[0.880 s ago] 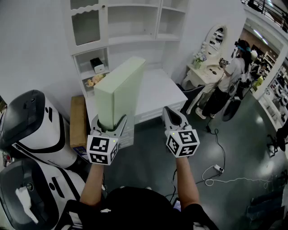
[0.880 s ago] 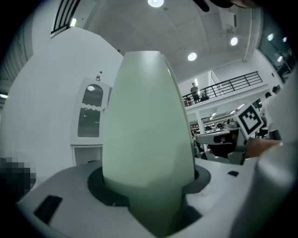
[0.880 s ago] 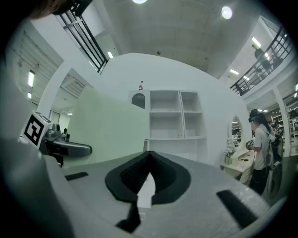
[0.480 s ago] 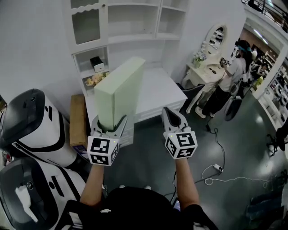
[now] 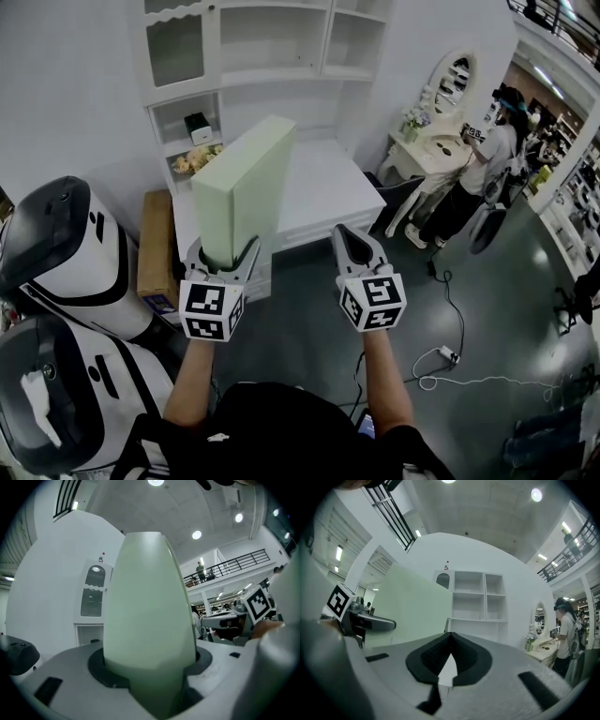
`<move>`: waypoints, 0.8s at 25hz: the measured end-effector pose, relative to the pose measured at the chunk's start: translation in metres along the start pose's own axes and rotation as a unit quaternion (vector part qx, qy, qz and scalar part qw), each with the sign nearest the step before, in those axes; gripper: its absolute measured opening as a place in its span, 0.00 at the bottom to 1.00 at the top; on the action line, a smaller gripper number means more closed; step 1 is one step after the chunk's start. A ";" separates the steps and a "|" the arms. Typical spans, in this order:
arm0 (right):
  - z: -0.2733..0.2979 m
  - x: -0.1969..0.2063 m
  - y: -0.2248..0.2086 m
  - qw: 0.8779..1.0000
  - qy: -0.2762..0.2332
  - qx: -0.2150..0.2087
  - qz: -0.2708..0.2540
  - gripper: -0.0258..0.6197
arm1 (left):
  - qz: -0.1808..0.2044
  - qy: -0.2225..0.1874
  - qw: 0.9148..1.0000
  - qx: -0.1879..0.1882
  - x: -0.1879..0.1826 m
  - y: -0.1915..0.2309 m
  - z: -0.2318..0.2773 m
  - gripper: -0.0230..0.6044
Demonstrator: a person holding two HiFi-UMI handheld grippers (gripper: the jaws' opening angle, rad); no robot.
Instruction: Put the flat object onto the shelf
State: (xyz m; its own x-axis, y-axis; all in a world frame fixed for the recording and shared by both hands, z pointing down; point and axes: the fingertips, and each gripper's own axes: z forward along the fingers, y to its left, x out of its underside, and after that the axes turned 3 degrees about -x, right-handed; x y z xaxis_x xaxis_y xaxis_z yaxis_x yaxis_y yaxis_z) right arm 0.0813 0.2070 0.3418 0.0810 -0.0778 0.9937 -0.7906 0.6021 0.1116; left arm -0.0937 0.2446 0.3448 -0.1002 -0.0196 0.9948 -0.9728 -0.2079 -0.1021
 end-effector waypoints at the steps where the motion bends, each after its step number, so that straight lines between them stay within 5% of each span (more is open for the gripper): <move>1: -0.002 0.002 -0.002 1.000 0.001 -0.003 0.000 0.04 | -0.001 -0.001 1.000 -0.002 0.001 -0.004 0.000 0.47; 20: -0.014 0.037 -0.036 0.999 0.013 -0.033 0.012 0.04 | 0.009 -0.001 0.999 -0.032 0.007 -0.045 0.008 0.47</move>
State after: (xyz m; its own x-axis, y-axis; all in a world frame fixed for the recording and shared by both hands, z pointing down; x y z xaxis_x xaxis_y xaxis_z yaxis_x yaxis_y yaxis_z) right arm 0.1211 0.1932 0.3746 0.0793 -0.0436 0.9959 -0.7513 0.6540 0.0885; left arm -0.0489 0.2458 0.3563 -0.1175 -0.0256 0.9927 -0.9823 -0.1440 -0.1199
